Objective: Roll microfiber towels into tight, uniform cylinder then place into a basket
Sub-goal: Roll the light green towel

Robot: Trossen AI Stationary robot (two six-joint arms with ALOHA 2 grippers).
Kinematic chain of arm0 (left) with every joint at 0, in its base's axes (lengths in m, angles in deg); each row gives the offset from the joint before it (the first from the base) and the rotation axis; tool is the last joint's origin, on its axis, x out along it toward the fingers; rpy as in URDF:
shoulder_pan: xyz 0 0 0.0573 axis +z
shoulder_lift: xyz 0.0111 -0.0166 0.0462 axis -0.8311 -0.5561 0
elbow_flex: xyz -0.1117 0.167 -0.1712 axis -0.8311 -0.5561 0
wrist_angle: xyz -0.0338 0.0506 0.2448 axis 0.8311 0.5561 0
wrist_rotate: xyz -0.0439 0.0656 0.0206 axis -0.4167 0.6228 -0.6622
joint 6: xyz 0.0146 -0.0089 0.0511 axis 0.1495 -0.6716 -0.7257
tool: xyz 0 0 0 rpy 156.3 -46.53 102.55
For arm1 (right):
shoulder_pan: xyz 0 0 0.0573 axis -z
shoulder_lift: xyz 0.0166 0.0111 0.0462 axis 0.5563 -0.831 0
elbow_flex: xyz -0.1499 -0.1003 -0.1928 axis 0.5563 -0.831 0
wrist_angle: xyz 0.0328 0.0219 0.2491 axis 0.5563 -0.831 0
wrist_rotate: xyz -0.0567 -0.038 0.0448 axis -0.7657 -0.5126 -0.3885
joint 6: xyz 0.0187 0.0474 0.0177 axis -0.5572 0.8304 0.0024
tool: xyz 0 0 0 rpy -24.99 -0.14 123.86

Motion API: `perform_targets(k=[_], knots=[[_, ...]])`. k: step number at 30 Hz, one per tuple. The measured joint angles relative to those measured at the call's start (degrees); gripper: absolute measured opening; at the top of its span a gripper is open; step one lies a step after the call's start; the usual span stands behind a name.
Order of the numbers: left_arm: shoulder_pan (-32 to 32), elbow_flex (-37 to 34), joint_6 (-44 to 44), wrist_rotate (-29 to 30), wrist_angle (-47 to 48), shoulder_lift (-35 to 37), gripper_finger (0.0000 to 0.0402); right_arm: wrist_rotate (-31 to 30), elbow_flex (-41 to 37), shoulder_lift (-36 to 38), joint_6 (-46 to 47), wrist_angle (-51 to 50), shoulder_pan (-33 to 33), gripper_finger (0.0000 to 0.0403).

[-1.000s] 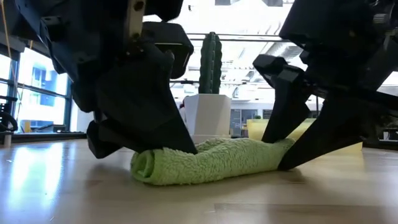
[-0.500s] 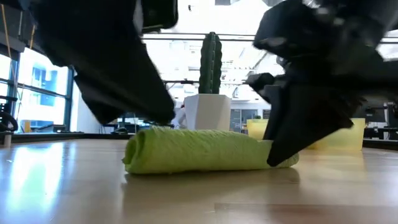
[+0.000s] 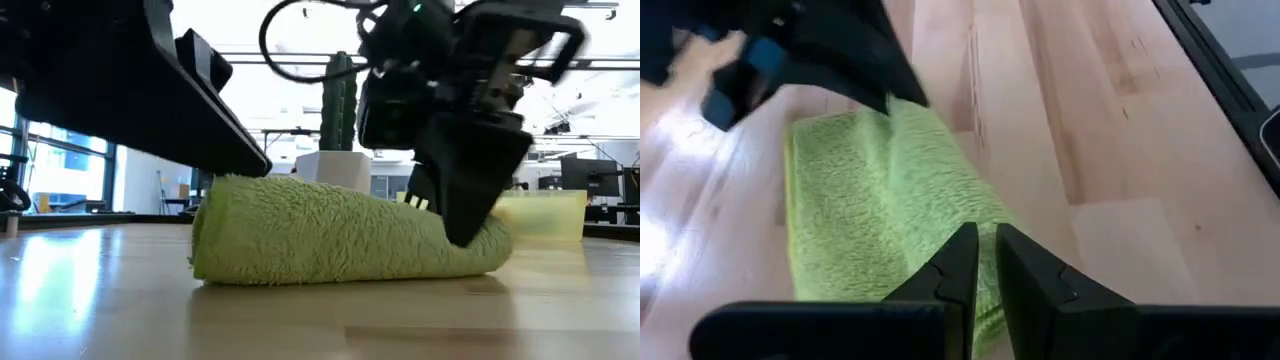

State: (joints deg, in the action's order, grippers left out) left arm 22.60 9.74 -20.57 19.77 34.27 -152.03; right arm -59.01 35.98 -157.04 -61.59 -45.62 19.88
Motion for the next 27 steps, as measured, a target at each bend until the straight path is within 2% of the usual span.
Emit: perform_targets(k=[5,7,10,12,15,20,27], knots=[[-1.1,0.0,0.0,4.1,-1.5,-1.9,0.0032,2.2,0.0,0.0,6.7,-0.9,3.0,0.0001],[-1.8,0.0,-2.4,8.5,-3.1,-2.1,0.0032,2.4,0.0,0.1,8.1,-1.5,3.7,0.0001],[-3.0,0.0,-8.2,18.5,-7.3,-2.1,0.0032,2.8,0.0,0.2,8.5,-2.6,4.2,0.0001],[-3.6,0.0,-12.2,21.8,-10.5,-2.1,0.0032,2.9,0.1,0.2,8.8,-3.1,4.2,0.0001],[-3.4,0.1,-12.4,18.3,-11.8,-2.1,0.0032,2.8,0.1,0.2,9.8,-3.8,4.2,0.0001],[-1.1,0.1,-3.0,12.1,-10.4,-4.1,0.0032,2.8,0.1,0.3,9.8,-3.9,4.2,0.0001],[1.1,0.1,6.8,11.9,-8.8,-7.6,0.0032,2.7,0.2,0.3,9.7,-4.0,4.1,0.0001]])
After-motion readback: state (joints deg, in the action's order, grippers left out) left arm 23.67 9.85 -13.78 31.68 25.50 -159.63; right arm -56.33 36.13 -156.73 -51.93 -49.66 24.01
